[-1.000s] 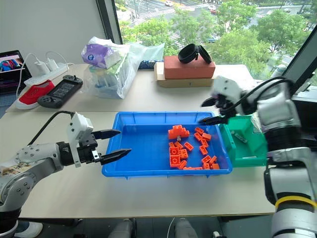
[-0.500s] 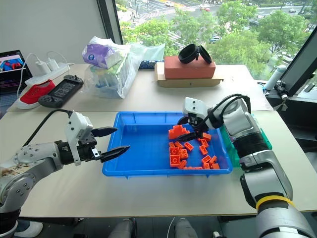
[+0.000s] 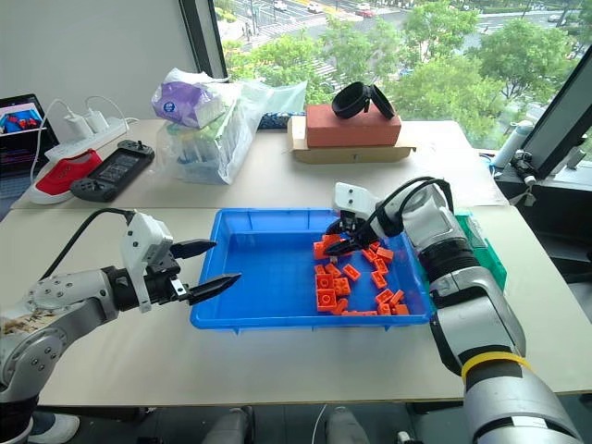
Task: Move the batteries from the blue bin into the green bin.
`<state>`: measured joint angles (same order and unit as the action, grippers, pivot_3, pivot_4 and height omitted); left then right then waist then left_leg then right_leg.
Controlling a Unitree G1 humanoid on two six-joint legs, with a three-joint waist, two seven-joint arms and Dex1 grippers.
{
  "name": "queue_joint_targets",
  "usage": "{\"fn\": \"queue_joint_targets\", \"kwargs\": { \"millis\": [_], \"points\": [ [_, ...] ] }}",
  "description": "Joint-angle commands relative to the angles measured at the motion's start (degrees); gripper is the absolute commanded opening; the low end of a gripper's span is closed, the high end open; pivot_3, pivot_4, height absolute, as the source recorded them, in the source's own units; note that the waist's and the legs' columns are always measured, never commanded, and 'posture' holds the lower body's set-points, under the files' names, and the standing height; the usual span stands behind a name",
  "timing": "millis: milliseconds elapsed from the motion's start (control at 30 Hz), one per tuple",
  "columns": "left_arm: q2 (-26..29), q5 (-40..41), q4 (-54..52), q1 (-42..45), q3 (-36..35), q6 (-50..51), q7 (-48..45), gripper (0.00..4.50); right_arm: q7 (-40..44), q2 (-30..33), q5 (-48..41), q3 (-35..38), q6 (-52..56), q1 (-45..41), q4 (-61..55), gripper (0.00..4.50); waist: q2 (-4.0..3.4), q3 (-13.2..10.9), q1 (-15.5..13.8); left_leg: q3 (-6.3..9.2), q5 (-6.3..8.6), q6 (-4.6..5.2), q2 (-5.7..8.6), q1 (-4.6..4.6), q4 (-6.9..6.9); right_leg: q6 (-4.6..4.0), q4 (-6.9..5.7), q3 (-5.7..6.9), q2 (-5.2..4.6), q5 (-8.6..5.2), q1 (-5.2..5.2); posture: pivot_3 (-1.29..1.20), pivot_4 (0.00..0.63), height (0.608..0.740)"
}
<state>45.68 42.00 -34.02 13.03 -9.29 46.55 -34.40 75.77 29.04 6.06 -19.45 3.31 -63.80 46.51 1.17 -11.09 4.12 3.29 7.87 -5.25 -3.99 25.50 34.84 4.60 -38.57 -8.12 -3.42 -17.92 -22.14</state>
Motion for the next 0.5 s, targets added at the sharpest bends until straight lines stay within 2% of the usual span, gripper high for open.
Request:
{"fn": "queue_joint_targets", "kwargs": {
  "millis": [33,67,333,400,500],
  "points": [
    [0.03,-0.05,-1.99,-0.25,-1.56,-0.90,0.17,4.50,-1.42,-0.45,-0.10,1.70,-2.67,-2.21,1.79,0.81,0.00,0.00,-0.01,0.00,0.00,0.00,0.00,0.00,0.00,0.00,0.00,0.00,0.00,0.00,0.00,0.00,0.150,0.740],
    [0.03,-0.03,-2.08,-0.35,-1.62,-0.89,0.19,4.50,-1.52,-0.42,-0.12,1.88,-3.28,-2.41,1.98,0.49,0.00,0.00,0.00,0.00,0.00,0.00,0.00,0.00,0.00,0.00,0.00,0.00,0.00,0.00,0.00,0.00,0.150,0.740],
    [-0.14,0.19,-2.61,-1.07,-1.81,-0.76,0.38,4.50,-0.72,1.79,-2.05,4.61,-4.33,-5.15,-2.47,0.50,0.00,0.00,0.00,0.00,0.00,0.00,0.00,0.00,-0.01,0.00,0.00,0.00,0.00,0.00,-0.01,0.00,0.150,0.740],
    [-0.17,0.20,-2.53,-1.12,-1.85,-0.72,0.30,4.50,0.44,1.15,-3.55,5.19,-3.47,-4.70,-6.17,0.50,0.00,0.00,0.06,0.00,0.00,0.00,0.00,0.00,-0.01,0.00,0.00,0.00,0.00,0.00,-0.02,0.00,0.150,0.740],
    [-0.02,0.08,-2.25,-0.99,-1.88,-0.68,0.07,4.50,2.15,-2.24,-7.63,5.01,2.82,-0.78,-17.76,0.50,0.00,0.00,0.31,0.00,0.00,0.00,-0.02,-0.03,-0.05,0.00,-0.03,0.00,0.01,0.00,-0.02,0.00,0.150,0.740]
  ]
}}
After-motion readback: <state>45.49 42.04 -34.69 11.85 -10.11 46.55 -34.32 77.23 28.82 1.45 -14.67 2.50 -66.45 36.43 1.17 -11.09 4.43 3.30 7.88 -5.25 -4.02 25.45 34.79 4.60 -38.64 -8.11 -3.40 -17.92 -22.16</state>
